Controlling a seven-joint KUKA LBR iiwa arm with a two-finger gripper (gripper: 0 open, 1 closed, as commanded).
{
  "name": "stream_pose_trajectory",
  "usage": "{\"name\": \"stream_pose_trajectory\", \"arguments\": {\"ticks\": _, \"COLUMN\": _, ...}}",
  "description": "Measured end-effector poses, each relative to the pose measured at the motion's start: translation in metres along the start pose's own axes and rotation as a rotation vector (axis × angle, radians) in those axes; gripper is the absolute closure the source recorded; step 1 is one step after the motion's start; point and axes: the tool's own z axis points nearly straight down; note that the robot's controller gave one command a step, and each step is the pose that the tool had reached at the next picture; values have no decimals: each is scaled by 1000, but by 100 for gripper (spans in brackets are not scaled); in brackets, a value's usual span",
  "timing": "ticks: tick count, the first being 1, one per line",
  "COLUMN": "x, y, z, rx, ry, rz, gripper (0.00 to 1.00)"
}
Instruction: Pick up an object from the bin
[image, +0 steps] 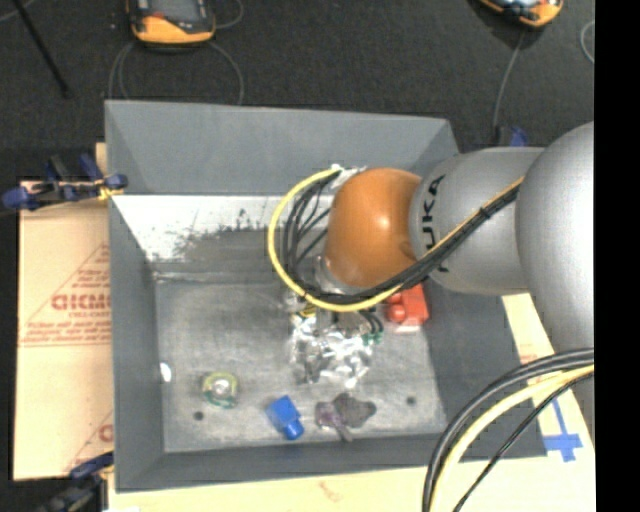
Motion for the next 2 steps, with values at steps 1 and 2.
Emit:
{"name": "stream_pose_trajectory", "arguments": {"ticks": 1, "x": 13, "y": -42, "z": 7, "rx": -3, "ry": -8, "rz": -31, "gripper": 0}}
{"name": "stream_pose_trajectory", "arguments": {"ticks": 2, "x": 10, "y": -42, "z": 5, "rx": -1, "ry": -14, "rz": -28, "gripper": 100}}
